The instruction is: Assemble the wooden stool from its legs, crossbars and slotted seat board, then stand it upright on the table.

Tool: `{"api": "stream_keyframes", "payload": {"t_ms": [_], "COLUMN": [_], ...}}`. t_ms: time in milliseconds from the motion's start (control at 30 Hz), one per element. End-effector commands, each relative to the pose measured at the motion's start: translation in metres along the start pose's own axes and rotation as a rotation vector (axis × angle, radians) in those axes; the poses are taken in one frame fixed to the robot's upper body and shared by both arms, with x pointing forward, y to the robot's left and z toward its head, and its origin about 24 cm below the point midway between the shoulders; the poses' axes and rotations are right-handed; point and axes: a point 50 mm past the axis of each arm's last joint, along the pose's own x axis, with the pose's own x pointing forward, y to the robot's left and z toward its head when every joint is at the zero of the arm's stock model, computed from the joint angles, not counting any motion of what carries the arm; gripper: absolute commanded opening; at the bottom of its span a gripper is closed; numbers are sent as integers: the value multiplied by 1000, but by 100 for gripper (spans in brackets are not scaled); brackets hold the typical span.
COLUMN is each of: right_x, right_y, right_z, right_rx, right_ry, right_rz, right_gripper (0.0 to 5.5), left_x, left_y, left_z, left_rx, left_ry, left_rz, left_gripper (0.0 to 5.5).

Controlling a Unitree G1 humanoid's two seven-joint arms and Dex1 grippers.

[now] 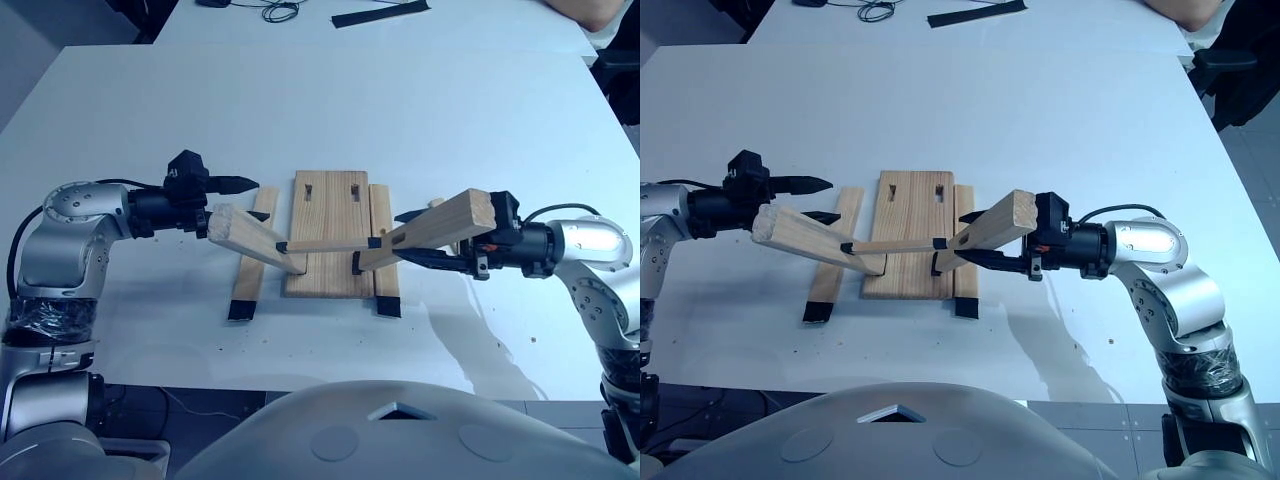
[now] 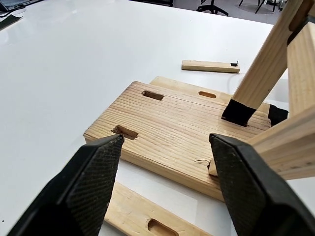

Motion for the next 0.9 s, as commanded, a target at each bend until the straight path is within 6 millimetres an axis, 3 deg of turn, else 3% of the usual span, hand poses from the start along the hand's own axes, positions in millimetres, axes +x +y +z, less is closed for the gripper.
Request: {"api": "stream_keyframes", "payload": {"t_ms": [33,233,467,700,900], "right_x": [-4,-7,-8,-1,12], "right_y": [5,6,5,3,1], "right_z": [-6,-11,-13,-16,-5], "right_rx": [27,37,28,3,-7], "right_ry": [64,96,121,147,101], "right_rz": [43,60,73,106,132], "right_gripper": [204,204,204,204,204], "left_x": [-2,-9,-9,3,6], "left_y": [-4,-13,-44,-44,-44], "left_z": [-2,-4,-7,-6,-6], "left_rx": [20,41,81,90,89], "left_ry": [49,87,140,98,83], "left_rz": [-26,-78,-251,-222,-207], "left_gripper": [322,322,322,322,322]}}
